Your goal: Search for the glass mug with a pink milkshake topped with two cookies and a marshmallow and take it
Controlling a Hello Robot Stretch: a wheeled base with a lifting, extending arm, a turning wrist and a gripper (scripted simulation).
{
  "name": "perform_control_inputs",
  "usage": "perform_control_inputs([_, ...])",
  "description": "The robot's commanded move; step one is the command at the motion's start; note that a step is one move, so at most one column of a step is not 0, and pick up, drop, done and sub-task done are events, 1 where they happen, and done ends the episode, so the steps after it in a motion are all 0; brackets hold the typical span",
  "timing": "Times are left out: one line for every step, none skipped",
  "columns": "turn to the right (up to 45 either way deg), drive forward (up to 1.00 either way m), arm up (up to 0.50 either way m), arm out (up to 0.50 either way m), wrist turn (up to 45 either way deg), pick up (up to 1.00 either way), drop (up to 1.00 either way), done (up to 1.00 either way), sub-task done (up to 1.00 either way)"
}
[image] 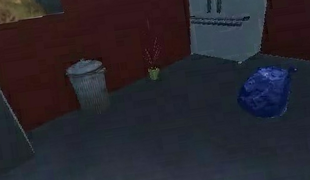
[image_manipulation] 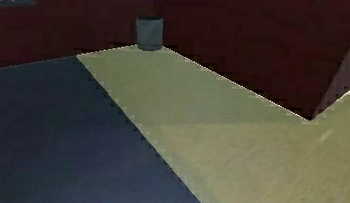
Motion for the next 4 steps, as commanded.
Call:
perform_control_inputs([-36.0,0.0,0.0,0.0,0.0,0.0,0.0,0.0,0.0])
perform_control_inputs([0.0,1.0,0.0,0.0,0.0,0.0,0.0,0.0,0.0])
perform_control_inputs([-9.0,0.0,0.0,0.0,0.0,0.0,0.0,0.0,0.0])
perform_control_inputs([0.0,0.35,0.0,0.0,0.0,0.0,0.0,0.0,0.0])
